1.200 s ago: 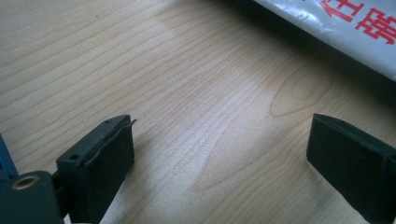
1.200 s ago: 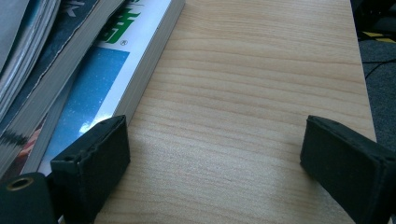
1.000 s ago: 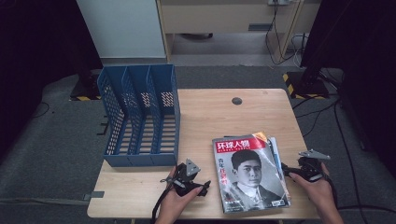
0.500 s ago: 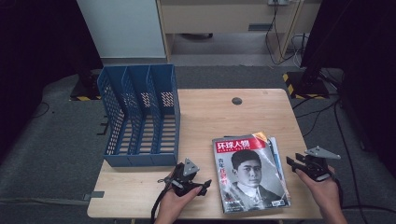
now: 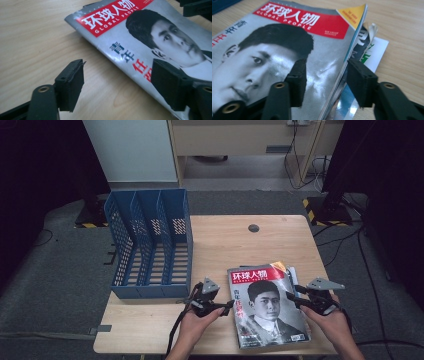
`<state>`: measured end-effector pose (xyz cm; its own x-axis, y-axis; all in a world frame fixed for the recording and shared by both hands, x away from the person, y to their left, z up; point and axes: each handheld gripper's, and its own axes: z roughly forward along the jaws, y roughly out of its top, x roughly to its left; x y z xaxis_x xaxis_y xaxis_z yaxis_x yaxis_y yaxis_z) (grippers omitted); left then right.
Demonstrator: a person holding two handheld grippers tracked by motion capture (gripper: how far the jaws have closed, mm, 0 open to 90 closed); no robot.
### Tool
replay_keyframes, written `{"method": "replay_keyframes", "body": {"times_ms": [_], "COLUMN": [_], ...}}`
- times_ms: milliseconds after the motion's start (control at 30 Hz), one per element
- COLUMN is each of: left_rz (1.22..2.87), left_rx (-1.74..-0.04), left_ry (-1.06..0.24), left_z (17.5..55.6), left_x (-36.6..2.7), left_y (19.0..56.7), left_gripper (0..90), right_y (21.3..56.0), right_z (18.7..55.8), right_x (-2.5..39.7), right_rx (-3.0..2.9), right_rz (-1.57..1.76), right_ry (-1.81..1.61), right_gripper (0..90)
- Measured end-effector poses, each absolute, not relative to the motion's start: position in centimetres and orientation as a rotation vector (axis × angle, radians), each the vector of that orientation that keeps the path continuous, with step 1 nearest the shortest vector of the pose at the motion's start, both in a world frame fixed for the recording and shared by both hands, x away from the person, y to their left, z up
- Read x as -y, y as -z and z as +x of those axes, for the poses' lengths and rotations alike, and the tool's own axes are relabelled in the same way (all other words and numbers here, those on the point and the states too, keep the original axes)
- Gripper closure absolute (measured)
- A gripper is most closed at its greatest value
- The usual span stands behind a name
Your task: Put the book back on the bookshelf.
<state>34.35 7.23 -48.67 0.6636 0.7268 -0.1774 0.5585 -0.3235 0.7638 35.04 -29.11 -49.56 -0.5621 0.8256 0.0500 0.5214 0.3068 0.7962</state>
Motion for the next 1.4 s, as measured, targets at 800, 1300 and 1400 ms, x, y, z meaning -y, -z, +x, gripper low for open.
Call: {"method": "replay_keyframes", "body": {"times_ms": [800,1300,1400], "left_rz": [1.965,1.974,1.972], "left_rx": [-1.075,-1.054,-1.073], "left_ry": [-0.123,0.003,-0.013], "left_z": [35.2,36.3,36.2], "left_x": [-4.6,-3.9,-4.0], "left_y": [52.0,52.0,51.4], "left_gripper": [14.7,19.4,24.4], "right_y": [50.6,50.5,50.5], "right_z": [35.6,35.3,35.2], "right_x": [28.0,27.6,27.4], "right_rx": [-2.268,-2.292,-2.295], "right_rz": [1.197,1.178,1.180], "right_ry": [-1.129,-1.116,-1.116], "right_gripper": [34.3,35.8,35.9]}}
